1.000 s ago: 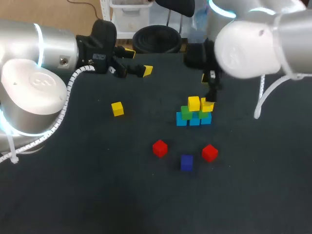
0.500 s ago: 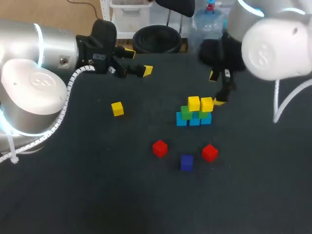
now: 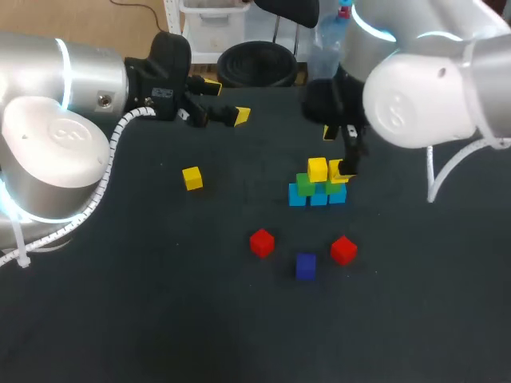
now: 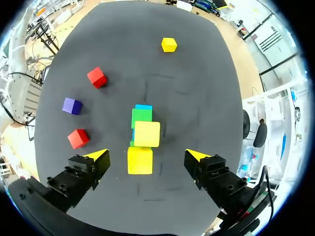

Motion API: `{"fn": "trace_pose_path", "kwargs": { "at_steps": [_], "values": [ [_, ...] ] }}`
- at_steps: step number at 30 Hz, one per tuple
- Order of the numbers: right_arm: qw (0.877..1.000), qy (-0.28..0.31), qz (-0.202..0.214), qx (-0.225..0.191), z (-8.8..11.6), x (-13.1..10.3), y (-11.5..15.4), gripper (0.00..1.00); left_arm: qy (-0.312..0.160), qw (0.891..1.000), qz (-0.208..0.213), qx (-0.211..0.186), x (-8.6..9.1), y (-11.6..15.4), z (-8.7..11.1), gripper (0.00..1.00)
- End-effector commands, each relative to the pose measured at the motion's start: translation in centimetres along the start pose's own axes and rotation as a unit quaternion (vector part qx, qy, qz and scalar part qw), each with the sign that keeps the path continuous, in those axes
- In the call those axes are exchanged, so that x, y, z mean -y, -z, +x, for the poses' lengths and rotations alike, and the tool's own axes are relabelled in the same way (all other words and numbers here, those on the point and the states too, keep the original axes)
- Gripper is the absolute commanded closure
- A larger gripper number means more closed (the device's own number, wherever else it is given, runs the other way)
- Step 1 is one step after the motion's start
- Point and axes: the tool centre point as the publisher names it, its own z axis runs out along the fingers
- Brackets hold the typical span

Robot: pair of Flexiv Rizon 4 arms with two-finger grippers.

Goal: Place the blue cubes, place green cubes on the blue cubes, place the yellow cubes on the green cubes, then place the red cubes on the yellow cubes, and place purple cube on the red cubes.

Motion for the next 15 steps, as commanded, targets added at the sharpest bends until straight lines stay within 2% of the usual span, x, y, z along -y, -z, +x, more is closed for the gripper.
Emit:
{"fn": "trace_pose_path", "kwargs": {
  "at_steps": [1, 5, 11, 15],
  "values": [
    [1.0, -0.001, -0.01, -0.005, -0.5, 0.6, -0.5, 0.0, -0.001, 1.0, 0.0, 0.004, -0.1, 0.0, 0.2, 0.0],
    [1.0, -0.002, -0.017, -0.013, -0.4, 0.7, -1.2, 0.12, -0.001, 1.0, 0.0, 0.004, -0.1, 0.0, 0.2, 0.0],
    [0.999, -0.005, -0.028, -0.018, -0.4, 0.5, -1.6, 0.38, -0.001, 1.0, 0.0, 0.004, -0.1, 0.0, 0.2, 0.0],
    [0.999, -0.006, -0.034, -0.02, -0.4, 0.3, -1.8, 0.45, -0.001, 1.0, 0.0, 0.004, -0.1, 0.0, 0.2, 0.0]
  ]
}}
